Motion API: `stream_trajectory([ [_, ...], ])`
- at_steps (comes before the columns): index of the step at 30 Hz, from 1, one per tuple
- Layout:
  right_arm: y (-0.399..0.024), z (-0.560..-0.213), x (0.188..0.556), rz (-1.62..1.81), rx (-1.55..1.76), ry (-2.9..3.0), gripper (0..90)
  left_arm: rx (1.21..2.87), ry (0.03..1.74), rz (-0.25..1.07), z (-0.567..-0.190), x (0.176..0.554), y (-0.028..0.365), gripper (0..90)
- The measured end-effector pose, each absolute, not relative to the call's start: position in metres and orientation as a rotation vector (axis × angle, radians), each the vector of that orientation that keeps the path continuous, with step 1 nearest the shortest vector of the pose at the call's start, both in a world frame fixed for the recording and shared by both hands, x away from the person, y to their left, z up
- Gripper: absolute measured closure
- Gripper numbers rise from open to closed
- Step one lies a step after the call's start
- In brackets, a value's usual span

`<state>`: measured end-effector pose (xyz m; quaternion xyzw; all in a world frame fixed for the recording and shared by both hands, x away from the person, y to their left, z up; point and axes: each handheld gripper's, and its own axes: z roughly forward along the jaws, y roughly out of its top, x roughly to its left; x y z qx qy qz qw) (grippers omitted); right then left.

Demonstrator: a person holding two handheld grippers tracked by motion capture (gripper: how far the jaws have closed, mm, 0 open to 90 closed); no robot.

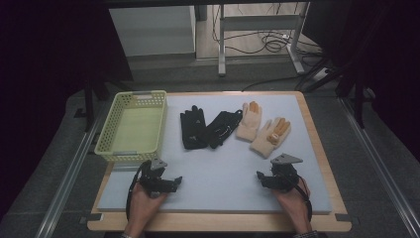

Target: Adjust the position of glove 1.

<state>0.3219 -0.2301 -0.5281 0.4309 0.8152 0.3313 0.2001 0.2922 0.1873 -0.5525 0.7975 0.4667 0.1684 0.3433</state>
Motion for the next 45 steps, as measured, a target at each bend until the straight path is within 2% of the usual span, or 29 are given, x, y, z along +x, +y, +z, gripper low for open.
stream_trajectory([
  [15,-0.208,-0.512,0.347,0.98,1.155,2.375,31.2,2.072,1.213,0.437,-0.552,0.292,0.187,5.8],
  [30,-0.159,-0.502,0.394,1.029,1.023,2.442,30.6,2.072,1.213,0.436,-0.552,0.292,0.187,5.8],
  [41,-0.126,-0.491,0.432,1.029,0.966,2.438,44.5,2.072,1.213,0.436,-0.552,0.292,0.187,5.8],
  [45,-0.114,-0.49,0.447,1.027,0.976,2.436,47.1,2.072,1.213,0.436,-0.552,0.292,0.187,5.8],
])
